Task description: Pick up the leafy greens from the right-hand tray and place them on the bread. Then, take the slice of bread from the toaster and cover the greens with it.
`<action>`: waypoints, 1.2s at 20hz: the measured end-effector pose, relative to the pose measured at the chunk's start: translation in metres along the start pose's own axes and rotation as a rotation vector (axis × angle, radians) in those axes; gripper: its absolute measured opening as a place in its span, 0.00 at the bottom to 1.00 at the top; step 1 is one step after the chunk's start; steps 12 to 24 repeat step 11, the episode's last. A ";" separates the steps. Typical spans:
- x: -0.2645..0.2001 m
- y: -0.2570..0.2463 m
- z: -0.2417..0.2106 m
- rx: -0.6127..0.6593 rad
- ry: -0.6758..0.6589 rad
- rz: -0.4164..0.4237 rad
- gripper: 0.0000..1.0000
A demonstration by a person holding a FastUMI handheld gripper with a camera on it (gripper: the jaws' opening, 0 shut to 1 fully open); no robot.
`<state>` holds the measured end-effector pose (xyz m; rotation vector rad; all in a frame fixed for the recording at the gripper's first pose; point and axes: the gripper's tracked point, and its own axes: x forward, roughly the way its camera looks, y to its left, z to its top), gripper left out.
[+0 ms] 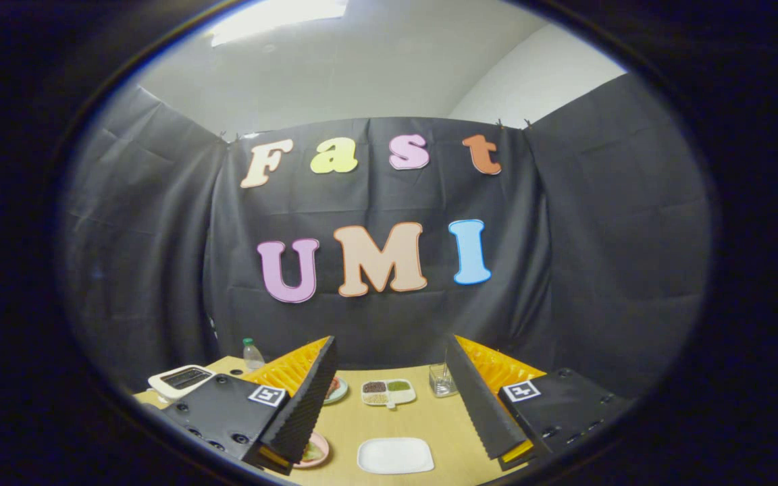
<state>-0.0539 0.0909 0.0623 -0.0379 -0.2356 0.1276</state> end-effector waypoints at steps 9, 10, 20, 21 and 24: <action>-0.007 -0.045 0.008 0.010 -0.008 -0.071 1.00; -0.007 -0.050 0.008 0.015 -0.009 -0.077 1.00; -0.006 -0.052 0.007 0.021 -0.010 -0.079 1.00; -0.006 -0.052 0.007 0.021 -0.010 -0.079 1.00; -0.006 -0.052 0.007 0.021 -0.010 -0.079 1.00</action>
